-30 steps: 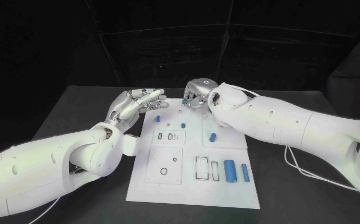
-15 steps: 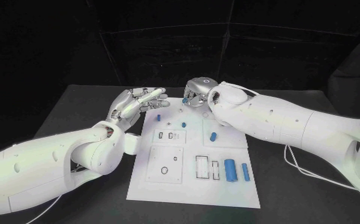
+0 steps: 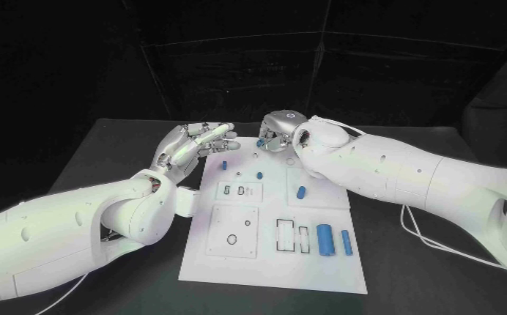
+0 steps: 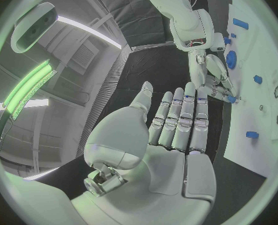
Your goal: Assemble the parts on the task board
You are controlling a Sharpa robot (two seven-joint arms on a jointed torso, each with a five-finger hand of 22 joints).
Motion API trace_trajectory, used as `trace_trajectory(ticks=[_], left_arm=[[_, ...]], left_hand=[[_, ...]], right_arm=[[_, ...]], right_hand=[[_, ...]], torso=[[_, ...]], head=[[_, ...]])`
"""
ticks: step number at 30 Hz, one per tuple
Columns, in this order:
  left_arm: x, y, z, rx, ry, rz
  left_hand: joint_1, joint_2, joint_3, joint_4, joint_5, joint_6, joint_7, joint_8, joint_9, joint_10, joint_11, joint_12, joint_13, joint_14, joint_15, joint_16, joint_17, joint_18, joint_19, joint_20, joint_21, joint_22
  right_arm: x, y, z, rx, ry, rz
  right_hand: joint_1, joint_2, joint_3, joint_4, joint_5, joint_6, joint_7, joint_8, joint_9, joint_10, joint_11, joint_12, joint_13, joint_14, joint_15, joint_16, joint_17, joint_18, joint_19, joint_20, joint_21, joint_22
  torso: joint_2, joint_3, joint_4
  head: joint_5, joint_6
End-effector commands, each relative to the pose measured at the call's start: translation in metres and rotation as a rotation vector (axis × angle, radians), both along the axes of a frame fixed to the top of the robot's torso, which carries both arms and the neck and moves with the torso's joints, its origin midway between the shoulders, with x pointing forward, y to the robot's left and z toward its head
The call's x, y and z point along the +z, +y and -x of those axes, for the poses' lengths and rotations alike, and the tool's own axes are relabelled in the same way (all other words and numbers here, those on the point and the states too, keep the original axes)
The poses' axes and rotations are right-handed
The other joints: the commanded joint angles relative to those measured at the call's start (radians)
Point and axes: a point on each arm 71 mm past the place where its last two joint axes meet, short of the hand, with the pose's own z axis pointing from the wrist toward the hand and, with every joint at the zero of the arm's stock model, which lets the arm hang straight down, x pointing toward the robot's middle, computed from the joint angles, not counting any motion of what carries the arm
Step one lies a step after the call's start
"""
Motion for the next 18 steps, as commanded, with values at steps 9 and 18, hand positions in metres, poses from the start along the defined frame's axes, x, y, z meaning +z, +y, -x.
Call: trace_trajectory(ticks=[9,18], left_arm=[[0.0050,-0.0003,0.0005,-0.005,-0.050,0.031],[0.0048,0.0007,0.0001,-0.003,-0.048,0.030]], left_hand=[[0.005,0.009,0.001,-0.008,0.004,0.008,0.011,-0.006,-0.001,0.006,-0.001,-0.007,-0.001,0.005,-0.001,-0.004,-0.001,0.014,0.009,-0.001,-0.003,-0.001],[0.004,0.009,0.001,-0.009,0.004,0.009,0.011,-0.007,-0.002,0.007,-0.001,-0.008,-0.001,0.005,-0.001,-0.005,-0.001,0.014,0.009,-0.001,-0.004,-0.001]], right_arm=[[0.0006,-0.0002,-0.0009,0.000,-0.003,-0.003],[0.0031,-0.0047,-0.0022,-0.015,-0.021,-0.038]], right_hand=[[-0.011,-0.025,-0.004,0.020,-0.011,-0.031,0.014,-0.024,0.008,-0.044,0.016,-0.017,-0.004,-0.004,0.016,-0.013,-0.038,-0.015,-0.020,0.012,-0.009,-0.029],[-0.005,-0.083,-0.088,0.051,-0.044,-0.305,0.052,-0.028,-0.009,-0.160,0.055,0.004,-0.001,-0.041,0.046,-0.100,-0.176,0.008,-0.099,0.045,-0.070,-0.149]], torso=[[0.000,-0.0010,-0.0001],[0.000,-0.0004,0.0000]], head=[[0.000,0.000],[0.002,0.000]])
